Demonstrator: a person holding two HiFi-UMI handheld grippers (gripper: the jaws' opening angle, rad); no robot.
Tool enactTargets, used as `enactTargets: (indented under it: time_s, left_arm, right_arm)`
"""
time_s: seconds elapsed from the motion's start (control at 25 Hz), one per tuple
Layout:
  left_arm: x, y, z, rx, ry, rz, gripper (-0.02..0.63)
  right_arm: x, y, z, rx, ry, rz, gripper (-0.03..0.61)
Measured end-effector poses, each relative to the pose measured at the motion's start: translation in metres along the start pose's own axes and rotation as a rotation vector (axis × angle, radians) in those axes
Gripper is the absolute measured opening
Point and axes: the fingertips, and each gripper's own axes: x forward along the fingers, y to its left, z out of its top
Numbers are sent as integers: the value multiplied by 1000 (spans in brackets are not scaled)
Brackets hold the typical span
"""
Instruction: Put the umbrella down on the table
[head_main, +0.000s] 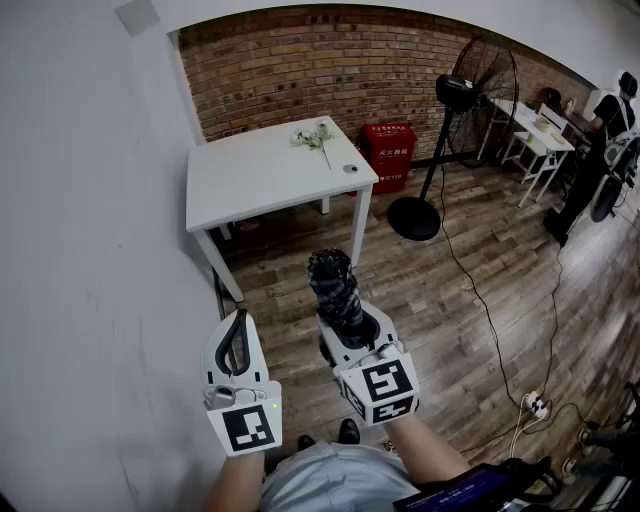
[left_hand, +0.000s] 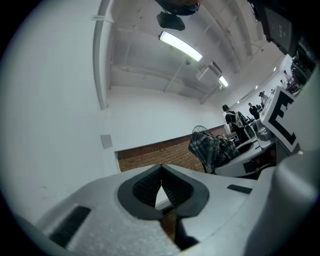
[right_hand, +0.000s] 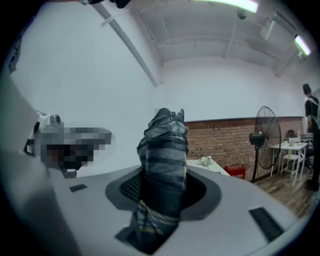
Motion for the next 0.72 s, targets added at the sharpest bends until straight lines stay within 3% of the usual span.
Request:
enactTargets:
  time_s: [0.72]
  left_arm:
    - [56, -63, -5, 62, 40, -4, 9]
  right_arm:
    - [-2, -102, -23, 66, -4, -25, 179]
